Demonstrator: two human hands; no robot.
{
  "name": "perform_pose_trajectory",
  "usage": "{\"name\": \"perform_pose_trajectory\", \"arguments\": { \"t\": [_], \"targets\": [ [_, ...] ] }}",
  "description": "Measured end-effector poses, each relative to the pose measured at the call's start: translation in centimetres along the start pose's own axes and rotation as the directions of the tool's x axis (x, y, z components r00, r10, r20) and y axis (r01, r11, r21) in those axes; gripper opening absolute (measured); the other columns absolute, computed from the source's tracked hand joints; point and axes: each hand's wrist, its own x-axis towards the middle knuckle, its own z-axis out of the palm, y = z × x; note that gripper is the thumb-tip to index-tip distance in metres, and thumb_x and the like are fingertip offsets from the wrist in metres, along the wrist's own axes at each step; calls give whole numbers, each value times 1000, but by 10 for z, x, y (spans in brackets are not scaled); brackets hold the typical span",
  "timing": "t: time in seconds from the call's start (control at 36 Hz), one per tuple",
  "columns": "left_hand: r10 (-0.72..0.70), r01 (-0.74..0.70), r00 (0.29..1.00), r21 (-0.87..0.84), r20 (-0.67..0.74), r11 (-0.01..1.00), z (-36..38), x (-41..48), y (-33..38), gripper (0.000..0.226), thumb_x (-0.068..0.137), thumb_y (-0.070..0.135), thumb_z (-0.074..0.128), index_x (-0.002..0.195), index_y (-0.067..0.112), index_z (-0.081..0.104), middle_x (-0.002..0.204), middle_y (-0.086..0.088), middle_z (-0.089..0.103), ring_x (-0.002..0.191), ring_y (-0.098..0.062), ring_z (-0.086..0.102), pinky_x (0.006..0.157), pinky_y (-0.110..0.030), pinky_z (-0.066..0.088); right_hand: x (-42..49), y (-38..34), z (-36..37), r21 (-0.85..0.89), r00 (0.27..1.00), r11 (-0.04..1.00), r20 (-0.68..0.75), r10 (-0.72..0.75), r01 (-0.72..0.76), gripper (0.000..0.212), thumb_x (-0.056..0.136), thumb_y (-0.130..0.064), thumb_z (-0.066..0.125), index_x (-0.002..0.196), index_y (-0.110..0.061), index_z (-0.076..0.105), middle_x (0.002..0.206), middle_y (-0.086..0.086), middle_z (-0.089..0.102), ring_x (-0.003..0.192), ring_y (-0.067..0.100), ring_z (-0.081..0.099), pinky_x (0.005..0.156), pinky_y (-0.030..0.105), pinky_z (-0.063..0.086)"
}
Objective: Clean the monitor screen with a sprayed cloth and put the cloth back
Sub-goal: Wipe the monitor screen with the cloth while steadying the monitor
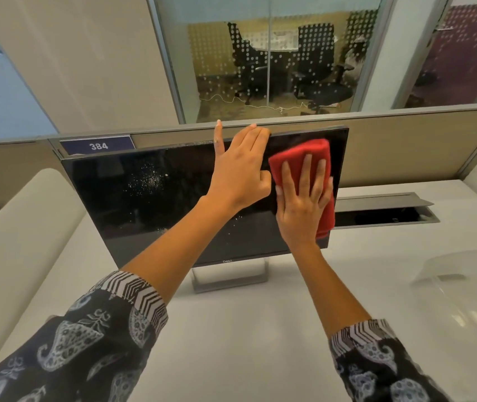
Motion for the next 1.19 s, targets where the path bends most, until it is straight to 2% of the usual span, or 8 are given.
{"name": "perform_pose_trajectory", "arguments": {
  "t": [0.14,0.25,0.33,0.69,0.81,0.94,1.08,1.19],
  "targets": [
    [12,-12,1000,-1,-11,1000,1,-1,0,68,77,25,52,143,13,42,144,-1,48,142,-18,34,117,-57,-10,-92,15,16,17,986,1000,164,-22,20,65,104,-40,39,157,-29,3,165,7,-3,150,38,7,118,60,20],
    [19,-19,1000,-3,-10,1000,0,-3,0,68,77,26,51,143,14,42,144,-1,48,141,-18,34,116,-57,-10,-128,32,16,-23,969,1000,245,-3,9,74,99,-41,50,158,-25,8,163,14,14,147,43,17,113,62,30],
    [20,-20,1000,-2,-5,1000,-1,-3,0,68,76,26,50,143,13,42,144,-2,48,140,-19,35,117,-59,-9,-123,45,11,-17,967,999,250,-36,41,65,102,-48,38,157,-25,12,161,16,21,147,43,17,115,62,26],
    [14,-14,1000,0,9,1000,-5,-4,1,70,76,30,51,144,13,41,145,-2,47,141,-18,35,116,-58,-12,26,49,-15,11,996,997,-52,-74,75,65,106,-40,42,157,-29,4,158,22,19,147,45,12,121,55,13],
    [7,-8,1000,6,29,1000,-6,-3,0,70,76,29,52,144,13,40,146,-2,46,142,-18,34,116,-59,-12,67,32,-27,19,993,998,-103,-56,58,56,106,-39,41,154,-19,21,157,26,22,147,45,14,121,54,16],
    [3,-5,997,25,78,1000,-10,-2,0,71,79,31,53,146,13,38,149,-2,42,145,-18,28,116,-60,-10,96,17,-34,20,990,1000,-140,-10,12,55,107,-41,38,153,-16,23,159,22,24,148,40,17,122,49,16],
    [14,-23,986,54,163,998,-18,2,-3,75,85,34,49,153,14,25,159,-1,26,150,-16,14,114,-64,-10,102,11,-38,4,993,1000,-120,3,-2,48,106,-46,34,141,-18,49,147,8,49,141,29,36,118,49,25],
    [2,-16,991,105,134,994,-29,-6,-17,80,86,44,43,154,10,16,163,-4,14,151,-16,6,112,-68,-10,100,11,-43,-14,995,1000,-99,12,-13,45,106,-46,35,135,-18,54,139,8,55,135,28,42,117,48,26]
  ]
}}
